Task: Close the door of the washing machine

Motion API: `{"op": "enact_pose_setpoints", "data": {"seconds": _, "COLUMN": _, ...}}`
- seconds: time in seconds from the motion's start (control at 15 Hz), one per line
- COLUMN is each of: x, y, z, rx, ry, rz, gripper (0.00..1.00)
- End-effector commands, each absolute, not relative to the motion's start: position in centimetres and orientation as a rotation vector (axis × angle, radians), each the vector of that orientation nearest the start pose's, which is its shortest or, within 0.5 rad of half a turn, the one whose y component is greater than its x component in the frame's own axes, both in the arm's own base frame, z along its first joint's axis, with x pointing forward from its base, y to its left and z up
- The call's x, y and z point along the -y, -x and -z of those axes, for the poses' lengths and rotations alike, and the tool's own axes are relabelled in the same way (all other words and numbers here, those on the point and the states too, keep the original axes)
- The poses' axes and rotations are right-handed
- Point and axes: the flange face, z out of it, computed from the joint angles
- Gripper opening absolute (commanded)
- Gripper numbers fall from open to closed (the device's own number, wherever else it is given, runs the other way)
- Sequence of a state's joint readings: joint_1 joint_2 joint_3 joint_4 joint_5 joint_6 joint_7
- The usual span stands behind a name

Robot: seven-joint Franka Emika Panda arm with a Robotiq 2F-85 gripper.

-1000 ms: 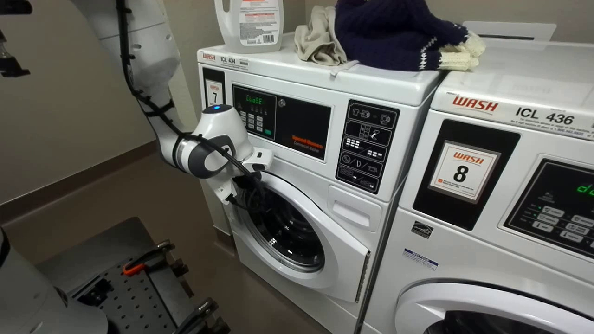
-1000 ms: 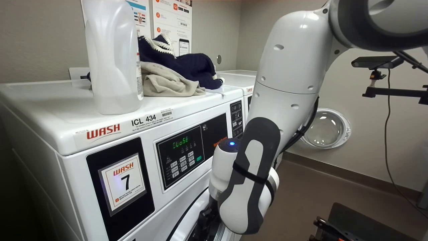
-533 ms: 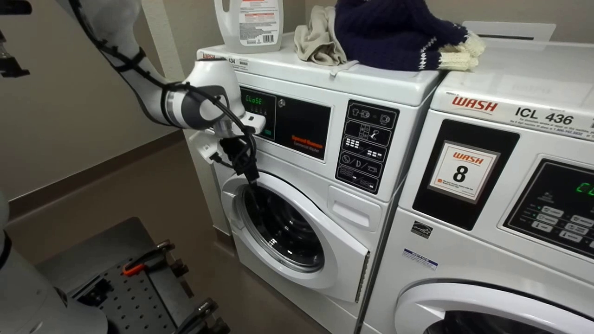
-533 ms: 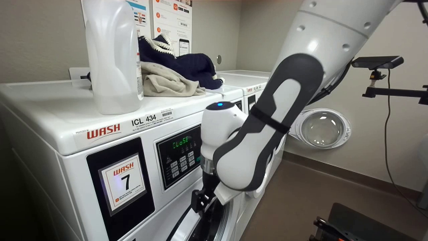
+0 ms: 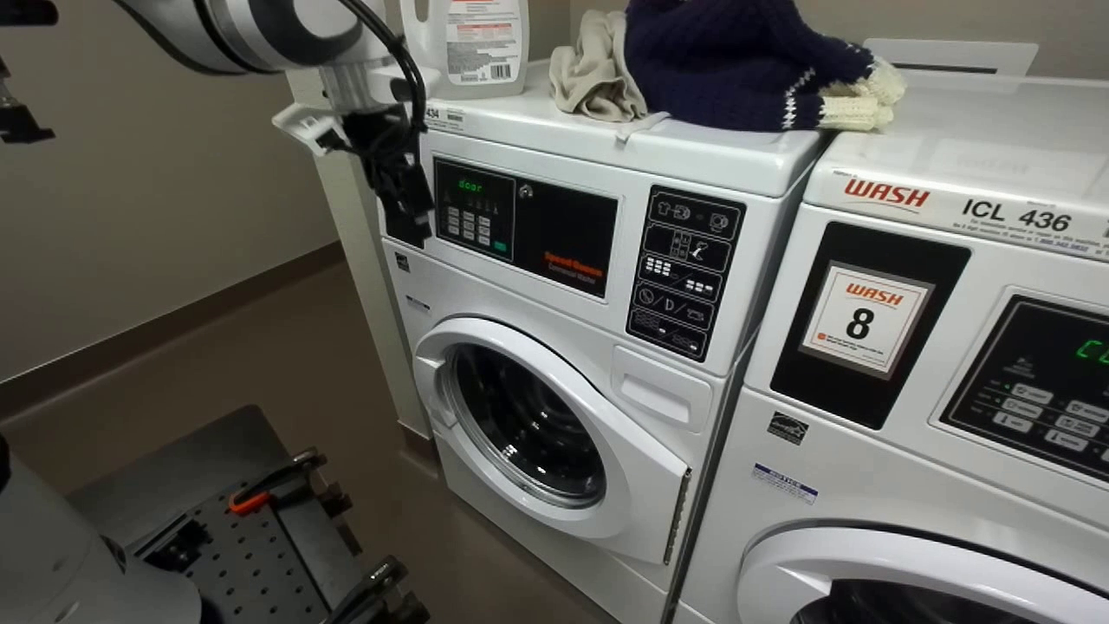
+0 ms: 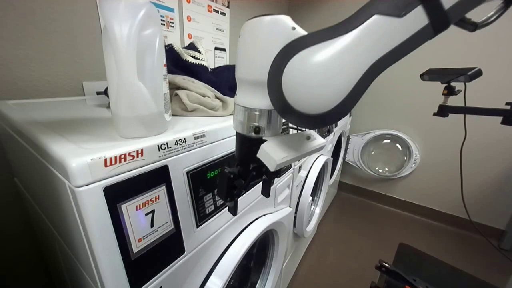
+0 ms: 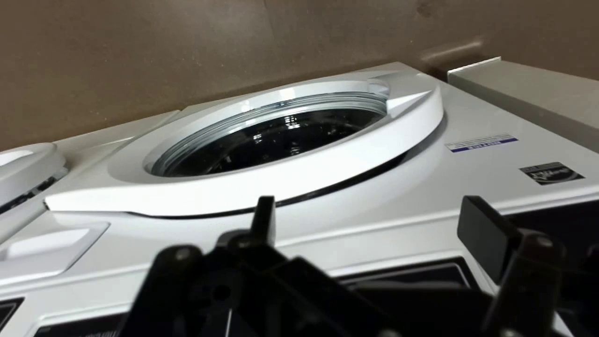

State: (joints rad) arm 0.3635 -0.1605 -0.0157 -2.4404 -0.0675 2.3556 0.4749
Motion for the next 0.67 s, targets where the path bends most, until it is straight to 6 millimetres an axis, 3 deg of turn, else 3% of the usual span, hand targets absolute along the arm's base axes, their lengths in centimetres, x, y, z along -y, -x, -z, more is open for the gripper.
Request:
{"op": "enact_pose_setpoints", "data": {"seconds": 0.0, "x": -16.5, "y": -42.8, "z": -42.2, "rx": -0.101, "ry": 3.124, "rz": 0.161, "gripper": 1.00}}
{"op": "enact_pose_setpoints", "data": {"seconds": 0.27, "x": -16.6, "y": -42.1, "z": -45.6, "rx": -0.099, "ry": 3.111, "rz": 0.205, "gripper": 1.00}}
{"op": "enact_pose_setpoints", "data": {"seconds": 0.6, "x": -16.2, "y": -41.8, "z": -46.3, "rx": -0.073, "ry": 3.127, "rz": 0.253, "gripper": 1.00}}
